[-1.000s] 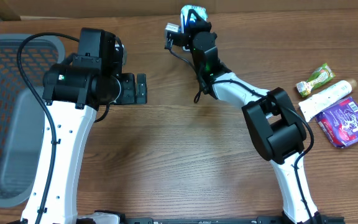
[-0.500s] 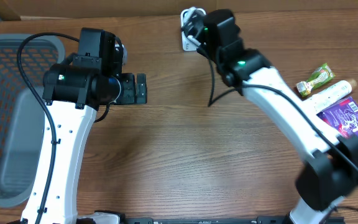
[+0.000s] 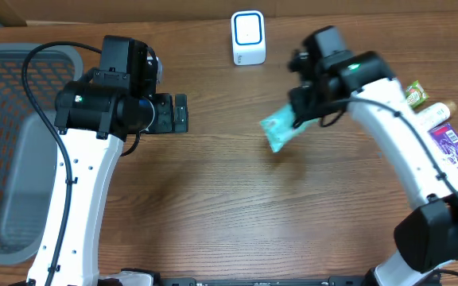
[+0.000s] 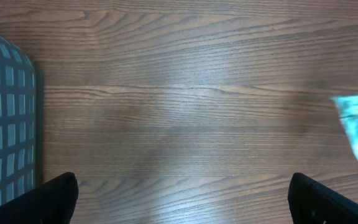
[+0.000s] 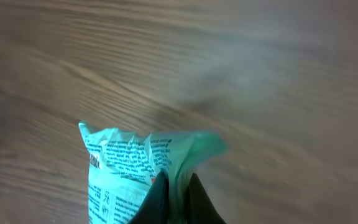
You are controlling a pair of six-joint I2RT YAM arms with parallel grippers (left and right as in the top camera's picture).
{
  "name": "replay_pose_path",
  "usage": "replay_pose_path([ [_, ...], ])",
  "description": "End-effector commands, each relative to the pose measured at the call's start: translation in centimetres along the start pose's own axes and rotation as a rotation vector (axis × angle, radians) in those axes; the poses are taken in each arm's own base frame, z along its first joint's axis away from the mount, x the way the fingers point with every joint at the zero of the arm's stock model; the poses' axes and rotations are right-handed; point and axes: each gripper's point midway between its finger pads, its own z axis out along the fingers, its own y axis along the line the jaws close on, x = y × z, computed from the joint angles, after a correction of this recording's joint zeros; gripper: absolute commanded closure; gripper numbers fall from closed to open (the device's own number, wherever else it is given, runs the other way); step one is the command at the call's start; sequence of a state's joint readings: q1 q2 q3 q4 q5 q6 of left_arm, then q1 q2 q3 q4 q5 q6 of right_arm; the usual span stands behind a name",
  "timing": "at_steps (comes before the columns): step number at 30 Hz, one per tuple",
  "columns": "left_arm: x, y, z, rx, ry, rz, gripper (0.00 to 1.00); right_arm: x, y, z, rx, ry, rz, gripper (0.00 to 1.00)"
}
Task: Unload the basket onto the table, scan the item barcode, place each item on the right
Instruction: 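Carry the light-blue packet to the table right edge and release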
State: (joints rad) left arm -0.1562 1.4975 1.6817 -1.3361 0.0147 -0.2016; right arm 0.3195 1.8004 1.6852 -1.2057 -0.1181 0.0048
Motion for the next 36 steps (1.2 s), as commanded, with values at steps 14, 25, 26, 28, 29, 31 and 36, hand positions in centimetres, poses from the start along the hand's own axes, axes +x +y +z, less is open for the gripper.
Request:
replay_pose_path([
  [14,-0.1,-0.1,0.2,0.004,0.003,0.016,0.01,3.9,-23.6,-5.5,0.159,-0.129,0.792,0.92],
  [25,-0.1,-0.1,0.2,0.004,0.003,0.016,0.01,4.6,-27.4,-6.8,0.202,-0.198,0.869,0.23],
  [26,-0.1,-0.1,0.2,0.004,0.003,0.016,0.01,4.6,-27.3,-6.9,0.201,-0.200,0.876,0.23],
  [28,-0.1,-0.1,0.2,0.004,0.003,0.016,0.01,4.4,-27.2,-7.5,0.199,-0.212,0.882,0.23],
  [29,-0.1,-0.1,0.2,0.004,0.003,0.016,0.00,4.2,-26.9,-7.9,0.191,-0.223,0.878,0.23],
  [31,-0.1,-0.1,0.2,0.004,0.003,0.016,0.00,3.6,-25.9,-8.9,0.161,-0.249,0.860,0.24],
  [36,-0.1,-0.1,0.2,0.004,0.003,0.016,0.00,1.4,-19.6,-12.9,-0.038,-0.347,0.705,0.25],
])
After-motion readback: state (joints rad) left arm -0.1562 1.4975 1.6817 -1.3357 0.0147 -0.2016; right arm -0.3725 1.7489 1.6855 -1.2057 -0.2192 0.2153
